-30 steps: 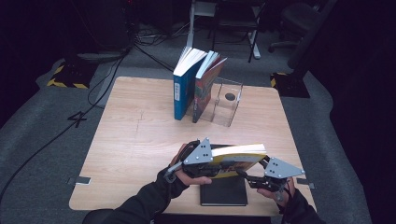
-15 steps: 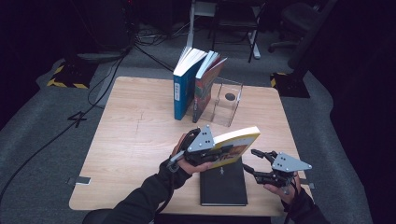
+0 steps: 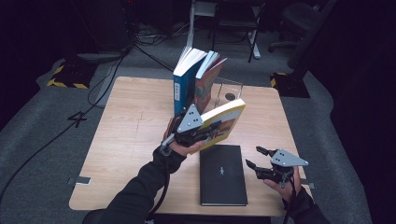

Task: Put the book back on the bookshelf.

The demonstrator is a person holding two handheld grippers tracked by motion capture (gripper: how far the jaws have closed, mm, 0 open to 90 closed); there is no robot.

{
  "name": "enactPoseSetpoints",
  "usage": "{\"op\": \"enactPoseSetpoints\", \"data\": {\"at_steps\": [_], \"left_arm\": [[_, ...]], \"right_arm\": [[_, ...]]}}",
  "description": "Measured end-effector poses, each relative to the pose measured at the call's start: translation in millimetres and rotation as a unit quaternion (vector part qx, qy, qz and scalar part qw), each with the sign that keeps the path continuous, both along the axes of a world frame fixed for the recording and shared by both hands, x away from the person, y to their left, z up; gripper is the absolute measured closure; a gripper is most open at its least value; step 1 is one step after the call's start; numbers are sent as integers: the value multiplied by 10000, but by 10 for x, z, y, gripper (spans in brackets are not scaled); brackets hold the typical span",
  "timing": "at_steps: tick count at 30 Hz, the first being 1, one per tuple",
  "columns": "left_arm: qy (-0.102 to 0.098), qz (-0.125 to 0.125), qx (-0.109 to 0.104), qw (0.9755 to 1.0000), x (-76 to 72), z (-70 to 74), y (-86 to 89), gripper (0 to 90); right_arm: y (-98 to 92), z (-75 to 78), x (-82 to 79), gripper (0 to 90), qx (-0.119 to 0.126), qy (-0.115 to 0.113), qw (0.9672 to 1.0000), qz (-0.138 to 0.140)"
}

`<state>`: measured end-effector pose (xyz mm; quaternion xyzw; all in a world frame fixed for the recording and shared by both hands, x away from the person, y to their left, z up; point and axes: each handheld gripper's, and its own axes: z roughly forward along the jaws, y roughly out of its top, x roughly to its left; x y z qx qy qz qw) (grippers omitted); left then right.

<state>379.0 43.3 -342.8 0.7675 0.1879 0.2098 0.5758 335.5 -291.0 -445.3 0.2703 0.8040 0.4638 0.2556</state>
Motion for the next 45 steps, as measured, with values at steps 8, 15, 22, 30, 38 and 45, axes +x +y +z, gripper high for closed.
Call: {"op": "enactPoseSetpoints", "data": {"at_steps": [8,15,22,30,38,45], "left_arm": [[-29,631,-49,9980,247,16,165,748],[-205,1135,159,9932,423,42,125,749],[-221,1426,215,9893,591,48,-13,749],[-122,1762,128,9842,799,16,-191,749],[-57,1952,58,9807,1003,-34,-302,749],[43,2112,94,9774,1171,-115,-422,749]], "right_arm": [[2,-101,73,314,-107,338,9994,-22],[-41,-139,110,311,-95,432,9989,-125],[-16,-158,107,313,-152,445,9988,-94],[-4,-169,103,314,-175,427,9989,-74],[8,-193,108,320,-192,487,9986,-35],[2,-213,122,321,-182,512,9985,-40]]}}
